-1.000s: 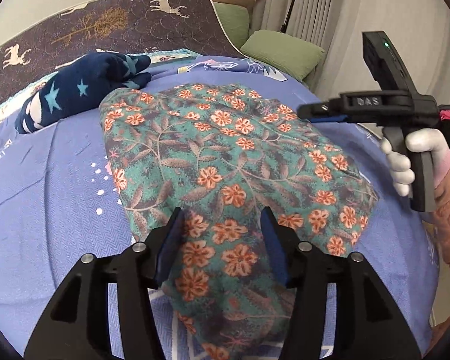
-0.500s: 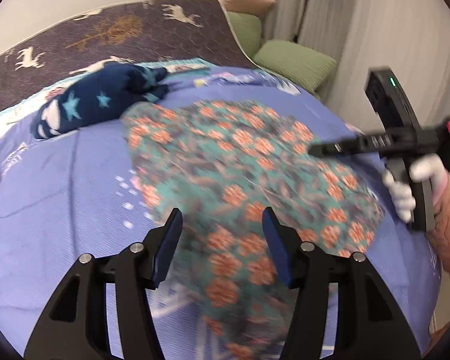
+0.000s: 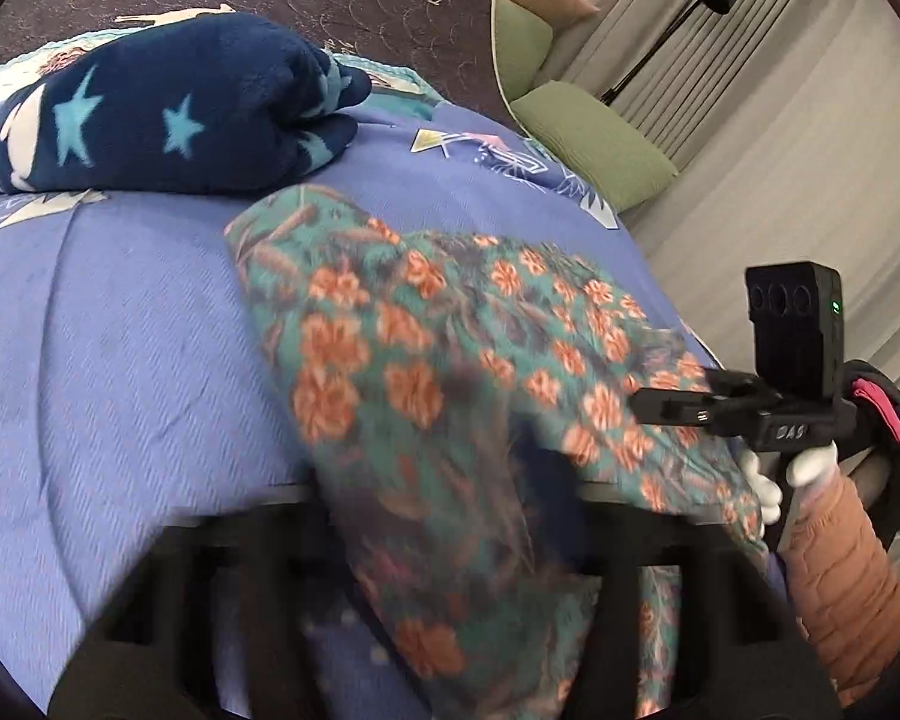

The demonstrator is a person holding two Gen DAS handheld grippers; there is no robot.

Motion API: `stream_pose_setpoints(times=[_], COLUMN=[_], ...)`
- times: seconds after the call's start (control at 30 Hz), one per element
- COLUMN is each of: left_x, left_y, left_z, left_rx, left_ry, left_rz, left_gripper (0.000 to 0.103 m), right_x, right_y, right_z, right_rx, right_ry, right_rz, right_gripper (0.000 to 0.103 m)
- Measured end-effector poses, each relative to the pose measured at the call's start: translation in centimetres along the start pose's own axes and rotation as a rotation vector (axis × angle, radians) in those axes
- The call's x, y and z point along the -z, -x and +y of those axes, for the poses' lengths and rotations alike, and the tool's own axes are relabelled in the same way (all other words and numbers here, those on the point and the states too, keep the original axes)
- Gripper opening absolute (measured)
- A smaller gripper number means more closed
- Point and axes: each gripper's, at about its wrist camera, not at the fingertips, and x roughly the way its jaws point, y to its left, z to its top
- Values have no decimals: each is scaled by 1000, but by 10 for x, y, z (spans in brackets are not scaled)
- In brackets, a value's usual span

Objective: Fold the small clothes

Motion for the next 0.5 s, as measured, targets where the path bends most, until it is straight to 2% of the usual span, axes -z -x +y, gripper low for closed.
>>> stream_pose_setpoints(times=[0.03, 0.07, 0.2, 0.3, 0.4, 0.5], left_x=[-2, -3, -16, -40, -72, -106], left_y=[-1, 3, 32, 54, 68, 64], left_z=[-2, -7, -46, -78, -108, -131], left_rx=[-11, -18, -36, -48, -35, -37], left_ry=[7, -5, -129, -206, -270, -312], left_rz=[7, -3, -88, -170, -231, -269], left_gripper=[18, 10, 9, 9, 9, 9], right_x=[0, 1, 1, -10, -34, -63], right_y=[0, 3, 35, 70, 109, 136], right_z=[2, 4, 36, 53, 58, 52], right_rx=[3, 19, 81, 123, 190, 242], right_ry=[-19, -29, 62, 113, 139, 149], right_rz=[-8, -23, -133, -225, -315, -376], right_gripper=[27, 19, 16, 16, 16, 16])
